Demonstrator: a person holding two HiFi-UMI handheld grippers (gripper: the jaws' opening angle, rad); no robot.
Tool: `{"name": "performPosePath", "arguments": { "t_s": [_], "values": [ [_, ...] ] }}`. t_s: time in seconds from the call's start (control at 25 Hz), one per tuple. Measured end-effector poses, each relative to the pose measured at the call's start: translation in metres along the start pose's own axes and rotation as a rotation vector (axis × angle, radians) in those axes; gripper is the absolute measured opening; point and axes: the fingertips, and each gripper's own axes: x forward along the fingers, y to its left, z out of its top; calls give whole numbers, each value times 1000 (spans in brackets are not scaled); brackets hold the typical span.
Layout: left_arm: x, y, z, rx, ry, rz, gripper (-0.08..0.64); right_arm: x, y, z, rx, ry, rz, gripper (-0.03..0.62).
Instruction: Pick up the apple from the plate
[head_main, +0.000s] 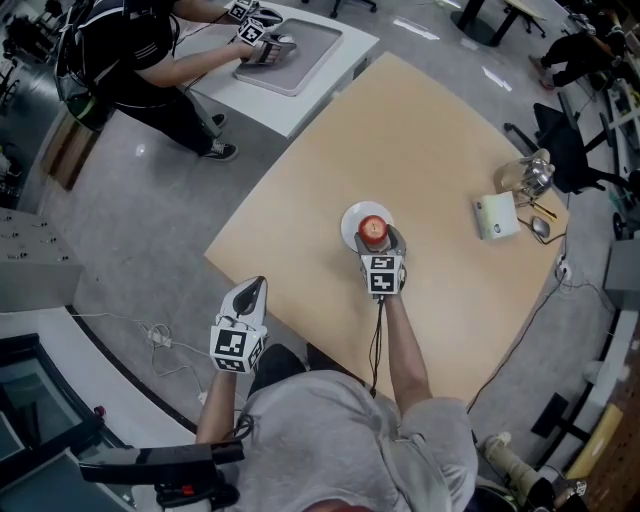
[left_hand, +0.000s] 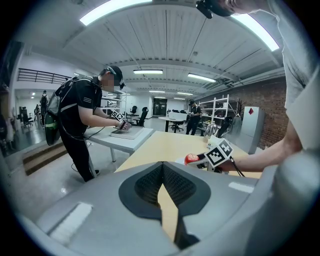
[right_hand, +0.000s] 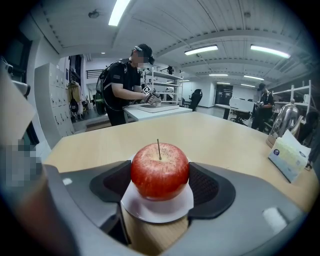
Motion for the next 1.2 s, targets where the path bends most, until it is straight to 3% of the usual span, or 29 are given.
{"name": "performPosePath", "arguments": {
  "t_s": [1.2],
  "values": [
    [-25, -27, 2, 31, -43, -53, 20, -63, -11, 11, 33, -77, -62, 365]
  ]
}}
